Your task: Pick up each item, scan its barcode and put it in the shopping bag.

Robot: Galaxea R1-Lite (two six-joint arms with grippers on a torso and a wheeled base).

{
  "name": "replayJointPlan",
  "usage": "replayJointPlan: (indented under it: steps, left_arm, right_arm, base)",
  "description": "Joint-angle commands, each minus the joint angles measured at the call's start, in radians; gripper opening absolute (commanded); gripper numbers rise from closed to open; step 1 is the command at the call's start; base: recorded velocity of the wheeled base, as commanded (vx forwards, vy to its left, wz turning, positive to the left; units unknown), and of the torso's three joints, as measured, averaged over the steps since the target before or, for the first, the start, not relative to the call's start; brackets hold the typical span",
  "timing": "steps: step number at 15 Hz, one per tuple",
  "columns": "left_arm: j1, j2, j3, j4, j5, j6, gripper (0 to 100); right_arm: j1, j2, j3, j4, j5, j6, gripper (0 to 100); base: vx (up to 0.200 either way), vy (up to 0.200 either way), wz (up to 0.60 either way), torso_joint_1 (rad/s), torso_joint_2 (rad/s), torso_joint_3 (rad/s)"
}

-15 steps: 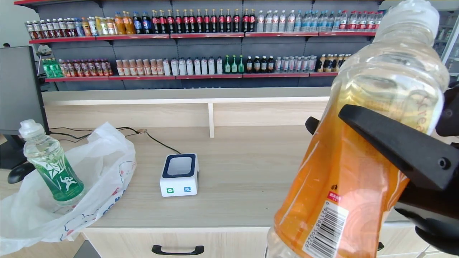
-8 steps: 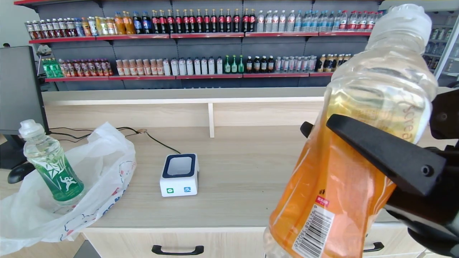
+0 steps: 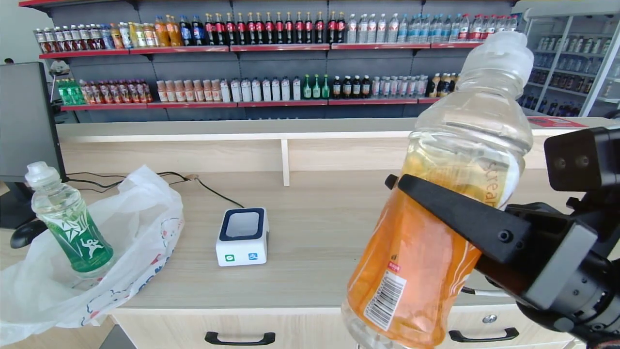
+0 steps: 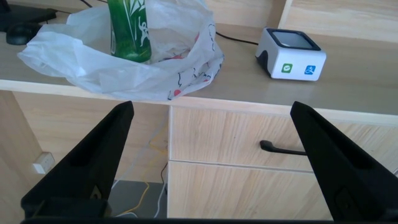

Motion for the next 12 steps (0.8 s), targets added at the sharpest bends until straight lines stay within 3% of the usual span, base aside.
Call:
replayJointPlan:
  steps: [1,7,12]
  left_arm:
    - [0.000,0.000,0.000,0.000,0.000,0.001,100]
    - [0.001,0.000,0.000,0.000,0.000,0.001,100]
    - [0.000,0.000,0.000,0.000,0.000,0.001,100]
  right_arm:
    - [-0.003,0.021,-0.014,-0.002,0.017,-0.062,0]
    - [-0.053,-0.001,0.029,-0.002,0.031,-0.247,0]
    - [-0.040,-0.002,0.121,-0.002,0.031,-0.514,0]
  base:
    - [0.000,0.000,0.00,0.000,0.00,0.000]
    - [0.000,0.000,0.00,0.000,0.00,0.000]
    - [0.000,0.000,0.00,0.000,0.00,0.000]
